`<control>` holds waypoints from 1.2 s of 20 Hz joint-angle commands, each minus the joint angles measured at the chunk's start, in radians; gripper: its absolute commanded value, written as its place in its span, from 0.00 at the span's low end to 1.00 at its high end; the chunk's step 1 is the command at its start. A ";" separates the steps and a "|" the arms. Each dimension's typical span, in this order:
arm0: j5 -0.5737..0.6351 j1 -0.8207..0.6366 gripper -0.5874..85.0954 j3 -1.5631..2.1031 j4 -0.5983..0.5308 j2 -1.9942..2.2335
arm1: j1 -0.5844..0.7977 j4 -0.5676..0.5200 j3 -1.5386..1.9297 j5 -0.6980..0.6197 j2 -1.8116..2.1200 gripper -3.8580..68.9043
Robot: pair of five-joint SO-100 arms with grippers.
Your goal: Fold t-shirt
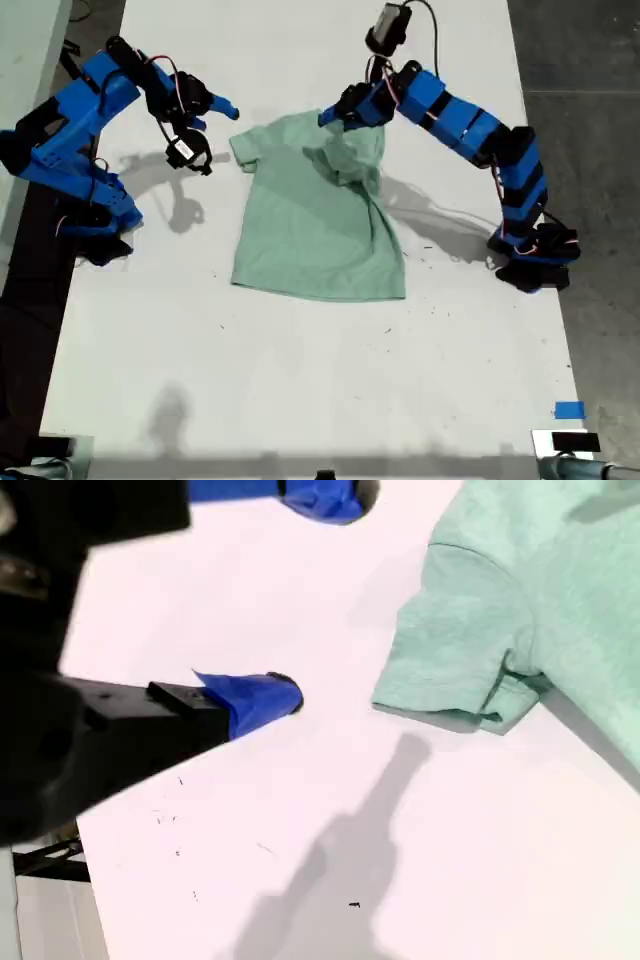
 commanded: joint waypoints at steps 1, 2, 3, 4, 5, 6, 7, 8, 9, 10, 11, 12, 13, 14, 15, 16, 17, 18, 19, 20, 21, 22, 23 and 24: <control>-0.014 0.028 0.38 -0.011 -0.023 -0.005 | 0.046 0.112 -0.083 -0.038 0.227 0.34; -0.020 0.034 0.38 -0.011 -0.029 -0.020 | 0.060 0.166 -0.075 -0.041 0.262 0.33; -0.026 0.040 0.38 -0.006 -0.040 -0.038 | 0.069 0.209 -0.055 -0.048 0.293 0.32; -0.029 0.043 0.38 0.000 -0.058 -0.061 | 0.069 0.227 -0.017 -0.057 0.327 0.31; -0.031 0.043 0.38 0.002 -0.080 -0.092 | 0.066 0.235 0.029 -0.057 0.356 0.30; -0.032 0.041 0.38 0.002 -0.103 -0.124 | 0.057 0.236 0.069 -0.057 0.379 0.29; -0.031 0.023 0.39 0.000 -0.126 -0.163 | 0.046 0.236 0.106 -0.055 0.397 0.28; -0.025 -0.002 0.39 -0.002 -0.149 -0.204 | 0.034 0.236 0.141 -0.051 0.411 0.28; -0.011 -0.023 0.39 0.000 -0.179 -0.245 | 0.023 0.236 0.173 -0.048 0.426 0.27; 0.000 -0.043 0.39 -0.006 -0.207 -0.299 | 0.014 0.229 0.210 -0.041 0.445 0.26; 0.008 -0.057 0.39 -0.023 -0.225 -0.360 | 0.005 0.221 0.241 -0.035 0.466 0.26; 0.012 -0.069 0.39 -0.052 -0.230 -0.428 | -0.006 0.212 0.270 -0.032 0.488 0.26; 0.014 -0.077 0.39 -0.086 -0.230 -0.492 | -0.014 0.204 0.299 -0.028 0.512 0.25; 0.014 -0.083 0.39 -0.129 -0.227 -0.552 | -0.020 0.195 0.331 -0.023 0.541 0.25; 0.014 -0.086 0.39 -0.173 -0.222 -0.603 | -0.026 0.184 0.365 -0.017 0.572 0.24; 0.014 -0.087 0.39 -0.218 -0.218 -0.650 | -0.032 0.170 0.407 -0.011 0.607 0.24; 0.014 -0.089 0.39 -0.273 -0.204 -0.701 | -0.035 0.158 0.449 -0.002 0.646 0.24; 0.014 -0.089 0.39 -0.339 -0.176 -0.755 | -0.040 0.146 0.494 0.006 0.684 0.23; 0.014 -0.089 0.39 -0.402 -0.150 -0.807 | -0.041 0.135 0.545 0.015 0.726 0.23; 0.014 -0.091 0.39 -0.463 -0.120 -0.857 | -0.041 0.123 0.594 0.023 0.769 0.23; 0.011 -0.094 0.37 -0.534 -0.069 -0.911 | -0.041 0.112 0.646 0.031 0.815 0.22; 0.009 -0.098 0.33 -0.612 -0.017 -0.976 | -0.041 0.100 0.696 0.038 0.862 0.22; 0.008 -0.103 0.27 -0.678 0.031 -1.034 | -0.040 0.091 0.747 0.046 0.910 0.22; -0.006 -0.107 0.15 -0.721 0.066 -1.062 | -0.037 0.080 0.796 0.051 0.957 0.21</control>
